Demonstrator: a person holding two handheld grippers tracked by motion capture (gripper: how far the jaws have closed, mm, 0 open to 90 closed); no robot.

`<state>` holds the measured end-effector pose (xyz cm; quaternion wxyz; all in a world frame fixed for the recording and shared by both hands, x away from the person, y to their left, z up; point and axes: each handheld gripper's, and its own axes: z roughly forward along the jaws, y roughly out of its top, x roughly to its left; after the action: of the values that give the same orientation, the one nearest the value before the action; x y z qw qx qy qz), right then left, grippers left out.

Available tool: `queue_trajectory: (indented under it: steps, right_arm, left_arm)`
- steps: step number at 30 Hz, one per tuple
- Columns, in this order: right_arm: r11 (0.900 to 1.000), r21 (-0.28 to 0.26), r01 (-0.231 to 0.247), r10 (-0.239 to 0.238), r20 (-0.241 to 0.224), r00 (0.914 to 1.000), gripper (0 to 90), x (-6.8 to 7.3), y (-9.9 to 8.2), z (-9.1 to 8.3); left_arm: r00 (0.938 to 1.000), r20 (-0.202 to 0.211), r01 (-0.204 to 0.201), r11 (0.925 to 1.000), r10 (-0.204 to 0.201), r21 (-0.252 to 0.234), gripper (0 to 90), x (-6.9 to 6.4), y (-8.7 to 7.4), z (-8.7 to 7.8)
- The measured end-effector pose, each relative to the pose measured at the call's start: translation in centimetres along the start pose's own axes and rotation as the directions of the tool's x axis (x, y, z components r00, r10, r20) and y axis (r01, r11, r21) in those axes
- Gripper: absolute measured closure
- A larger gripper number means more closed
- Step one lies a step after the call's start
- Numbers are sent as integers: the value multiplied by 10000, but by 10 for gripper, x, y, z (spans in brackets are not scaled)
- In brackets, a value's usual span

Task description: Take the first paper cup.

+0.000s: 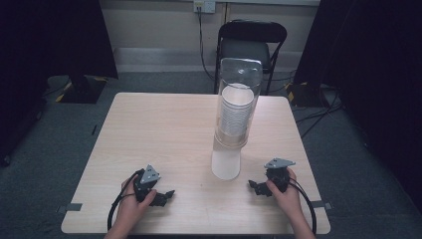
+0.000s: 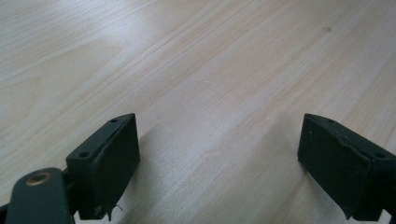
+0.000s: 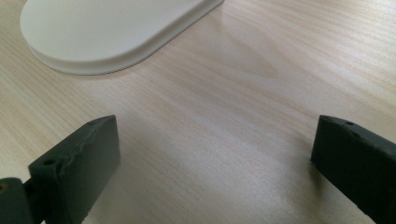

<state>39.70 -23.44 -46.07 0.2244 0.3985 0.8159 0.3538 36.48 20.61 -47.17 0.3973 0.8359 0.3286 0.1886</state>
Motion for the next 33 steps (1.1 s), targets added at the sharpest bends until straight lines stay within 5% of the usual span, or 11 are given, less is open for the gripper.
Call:
queue_trajectory:
  steps: [20, 23, 25, 27, 33]
  right_arm:
    - [9999, -70, -112, 113, 203, 9997, 29, 4, 0, 0]
    - [9991, -422, 85, -83, 57, 9999, 197, 7, 2, -1]
    - [9983, -469, 341, -328, 281, 9991, 107, 9, 5, -2]
    - [9981, -554, 263, -250, 255, 9994, 173, 11, 8, -3]
    - [9930, -1158, 233, -243, -71, 9997, 138, 14, 17, -7]
  left_arm:
    - [10000, -5, -4, 10000, 4, -8, 123, 0, 0, 0]
    - [10000, -5, 2, 10000, -2, -9, 123, 0, 0, 0]
    - [10000, -6, 1, 10000, -1, -7, 123, 0, 0, 0]
    - [10000, 8, 15, 10000, -15, -20, 123, 0, 0, 0]
    - [10000, -5, 3, 10000, -3, -16, 123, 0, 0, 0]
